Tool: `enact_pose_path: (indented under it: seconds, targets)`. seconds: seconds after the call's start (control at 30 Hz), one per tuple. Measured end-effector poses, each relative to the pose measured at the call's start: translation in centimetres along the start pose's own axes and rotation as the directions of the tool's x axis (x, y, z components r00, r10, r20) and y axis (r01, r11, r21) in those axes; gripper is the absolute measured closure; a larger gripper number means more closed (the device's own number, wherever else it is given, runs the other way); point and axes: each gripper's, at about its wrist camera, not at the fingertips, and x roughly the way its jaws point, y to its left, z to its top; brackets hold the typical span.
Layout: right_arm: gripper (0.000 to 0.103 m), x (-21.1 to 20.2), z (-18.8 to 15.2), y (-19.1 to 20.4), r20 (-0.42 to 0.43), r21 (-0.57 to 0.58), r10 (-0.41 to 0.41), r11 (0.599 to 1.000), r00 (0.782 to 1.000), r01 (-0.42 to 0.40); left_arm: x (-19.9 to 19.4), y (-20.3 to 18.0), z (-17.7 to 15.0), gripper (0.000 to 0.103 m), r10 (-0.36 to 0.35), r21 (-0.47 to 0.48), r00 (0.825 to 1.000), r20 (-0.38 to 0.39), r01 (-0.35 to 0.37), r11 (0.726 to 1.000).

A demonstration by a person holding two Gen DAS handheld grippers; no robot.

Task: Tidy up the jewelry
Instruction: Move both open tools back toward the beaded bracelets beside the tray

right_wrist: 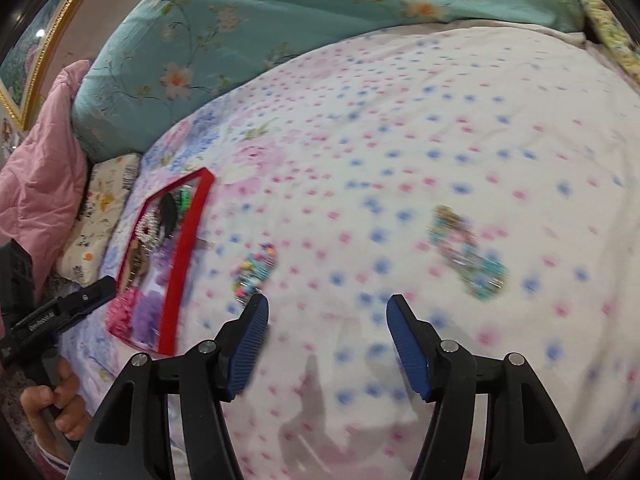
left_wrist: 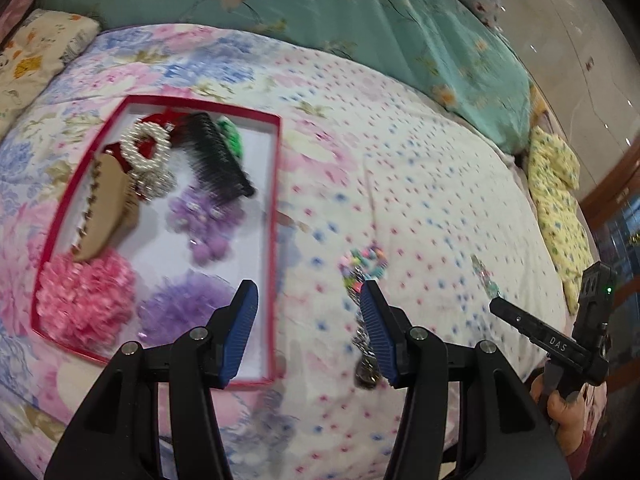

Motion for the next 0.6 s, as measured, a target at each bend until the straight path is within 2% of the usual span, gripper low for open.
enact_pose_path:
  seconds: [0.17,0.2,0.37,0.47,0.57,0.6]
  targets:
    - [0.039,-1.6,-0.8,-1.9,0.039,0.015,-0.085,0.996,0.996,0.084,0.9,-2.0,-0.9,0.051,-0.010,0.033,0.999,-0.034,0.011,0.999]
    - [0.039,-1.9,-0.9,-2.3,0.046,0.023,-0.078,0.997,0.996,0.077,1.1,-2.4,-1.0,0.051,-0.010,0.041,0.999,-0.040,0.011,0.999]
    - [0.038,-2.4,-0.7,-3.4,0.038,0.012,-0.141,0.990,0.989,0.140,1.9,-3.8,-1.4,0.051,-0.005,0.071,0.998,-0.066,0.009,0.997]
    - [0.038,-2.8,-0.3,-3.7,0.063,0.005,-0.154,0.988,0.986,0.154,2.5,-4.5,-1.4,0.051,0.001,0.089,0.997,-0.083,0.006,0.996]
    - [0.038,-2.8,0.0,-4.1,0.055,0.001,-0.132,0.991,0.990,0.132,3.3,-5.2,-1.5,0.051,0.005,0.107,0.996,-0.095,0.005,0.994]
    - [0.038,-2.6,0.1,-4.2,0.050,-0.002,-0.149,0.989,0.988,0.149,3.8,-5.5,-1.5,0.051,0.007,0.117,0.995,-0.103,0.005,0.993]
